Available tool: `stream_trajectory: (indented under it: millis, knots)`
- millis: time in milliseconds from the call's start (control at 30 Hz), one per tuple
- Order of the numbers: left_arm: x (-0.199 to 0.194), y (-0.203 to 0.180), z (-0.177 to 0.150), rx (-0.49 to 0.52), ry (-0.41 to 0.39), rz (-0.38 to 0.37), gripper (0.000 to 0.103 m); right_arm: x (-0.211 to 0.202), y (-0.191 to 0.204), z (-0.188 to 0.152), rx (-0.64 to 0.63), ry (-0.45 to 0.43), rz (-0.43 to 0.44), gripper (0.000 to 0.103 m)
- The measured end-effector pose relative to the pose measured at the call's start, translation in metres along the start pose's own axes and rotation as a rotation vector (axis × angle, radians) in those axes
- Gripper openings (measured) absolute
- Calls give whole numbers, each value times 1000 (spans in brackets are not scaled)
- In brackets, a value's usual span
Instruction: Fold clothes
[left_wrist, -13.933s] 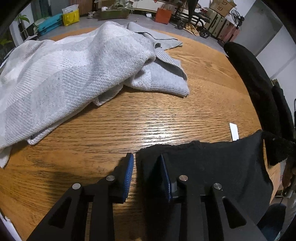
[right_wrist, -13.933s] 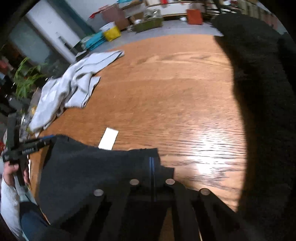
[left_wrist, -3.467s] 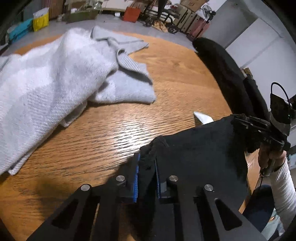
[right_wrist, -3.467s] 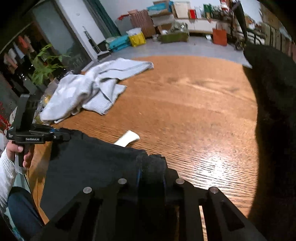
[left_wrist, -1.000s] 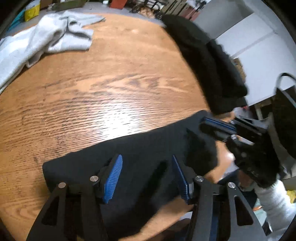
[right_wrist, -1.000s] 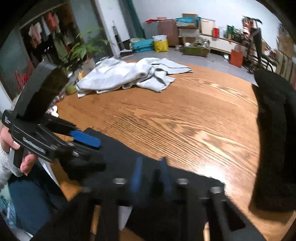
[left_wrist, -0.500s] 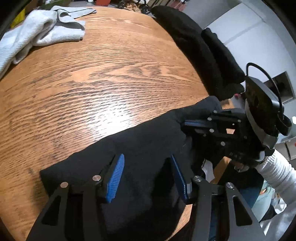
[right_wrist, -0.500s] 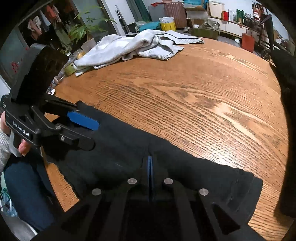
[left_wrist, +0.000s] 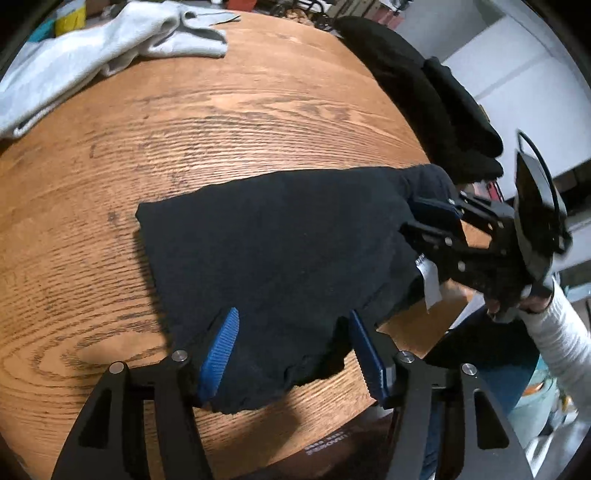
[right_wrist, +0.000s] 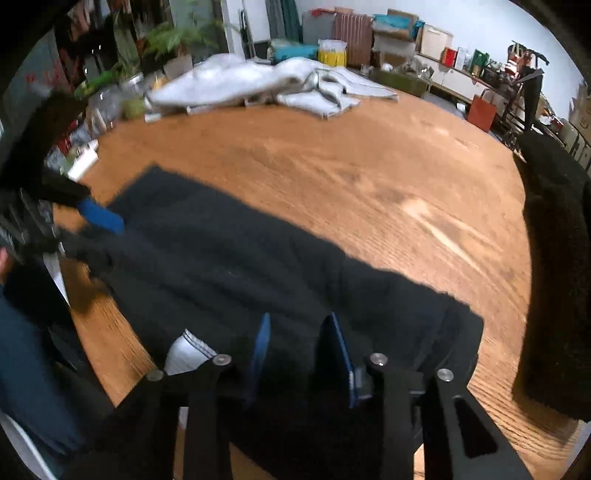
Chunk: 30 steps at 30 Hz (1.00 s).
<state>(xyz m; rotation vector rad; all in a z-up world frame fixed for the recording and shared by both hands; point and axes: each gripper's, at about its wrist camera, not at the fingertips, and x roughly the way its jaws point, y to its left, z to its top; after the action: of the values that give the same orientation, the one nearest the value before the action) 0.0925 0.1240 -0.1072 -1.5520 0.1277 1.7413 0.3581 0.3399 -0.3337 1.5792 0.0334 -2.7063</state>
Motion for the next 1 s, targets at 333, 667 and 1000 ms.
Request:
stream_trajectory:
  millis: [333,667,1000]
  knots:
    - [-39,-11,-13,-73,-108,-152,68,-74,-38,-27,176,-167,144,54]
    - [-14,-11,-17,-45,51,30,67,-38,-28,-47,44,56,53,32]
    - [-56,48,-9,-267,-96,-90,68,-70,-21,-43,-55,-42,91,34]
